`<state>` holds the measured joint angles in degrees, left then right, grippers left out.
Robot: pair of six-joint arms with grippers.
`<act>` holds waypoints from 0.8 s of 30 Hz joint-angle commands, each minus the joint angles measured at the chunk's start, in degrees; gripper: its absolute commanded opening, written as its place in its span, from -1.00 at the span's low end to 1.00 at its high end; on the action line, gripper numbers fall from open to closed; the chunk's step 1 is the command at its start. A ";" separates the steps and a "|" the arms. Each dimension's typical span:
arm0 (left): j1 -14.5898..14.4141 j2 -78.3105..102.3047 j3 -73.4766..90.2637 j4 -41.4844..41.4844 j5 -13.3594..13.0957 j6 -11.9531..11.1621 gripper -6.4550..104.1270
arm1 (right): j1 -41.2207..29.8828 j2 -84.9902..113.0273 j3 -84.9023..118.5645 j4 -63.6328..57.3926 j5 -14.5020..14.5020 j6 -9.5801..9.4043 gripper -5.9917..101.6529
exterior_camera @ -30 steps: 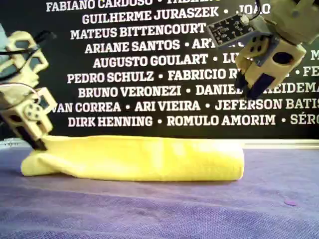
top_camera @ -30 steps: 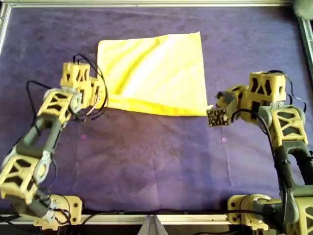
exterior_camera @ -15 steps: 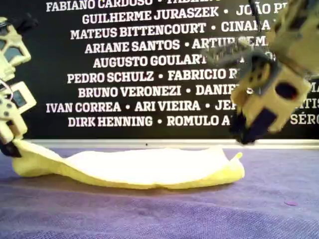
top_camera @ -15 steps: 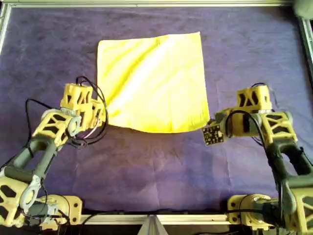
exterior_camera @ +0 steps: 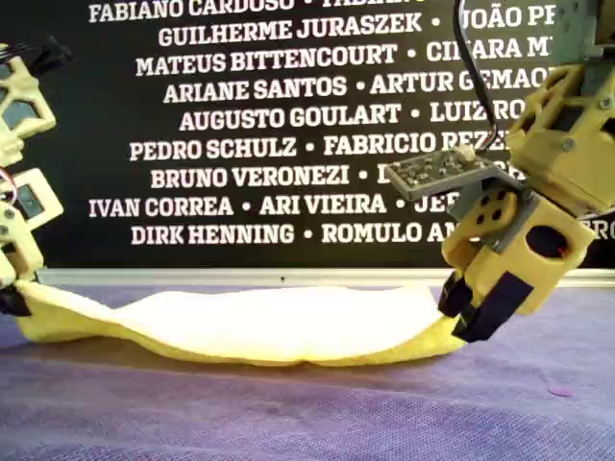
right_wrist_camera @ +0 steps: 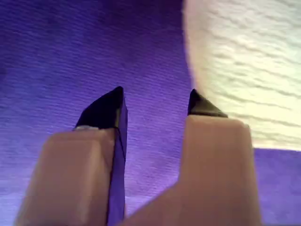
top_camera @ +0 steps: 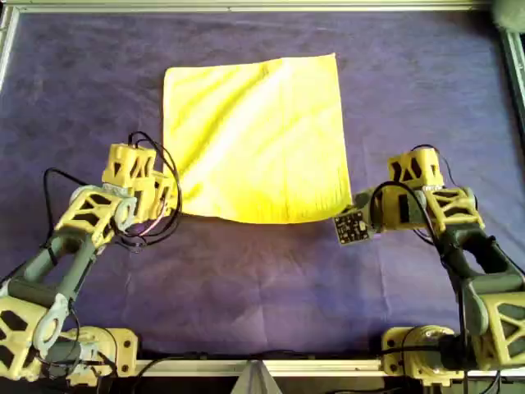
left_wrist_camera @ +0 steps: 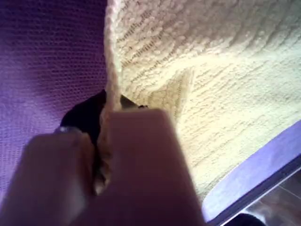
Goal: Fold a cloth
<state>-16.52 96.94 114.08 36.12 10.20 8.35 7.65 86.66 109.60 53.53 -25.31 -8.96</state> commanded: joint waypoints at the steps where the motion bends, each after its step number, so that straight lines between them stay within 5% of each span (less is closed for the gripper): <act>1: -1.32 3.25 -0.97 -0.44 0.35 -0.35 -0.91 | 0.00 2.37 -2.46 -2.55 -0.79 -0.26 0.12; 6: -1.32 3.25 -0.97 -0.44 0.35 0.00 -0.91 | 0.00 2.55 -2.64 -2.64 -1.32 -0.35 0.12; 13: -1.32 3.25 -0.88 -0.35 0.35 0.35 -0.91 | 0.00 0.70 -5.89 -5.54 -7.56 -0.44 0.12; 24: -1.32 3.25 -0.88 -0.35 0.35 0.44 -0.91 | -0.09 -5.10 -6.24 -7.47 -7.03 -0.35 0.12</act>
<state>-16.52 96.94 114.08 36.12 10.20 8.53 7.65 81.30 106.79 48.60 -32.17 -9.14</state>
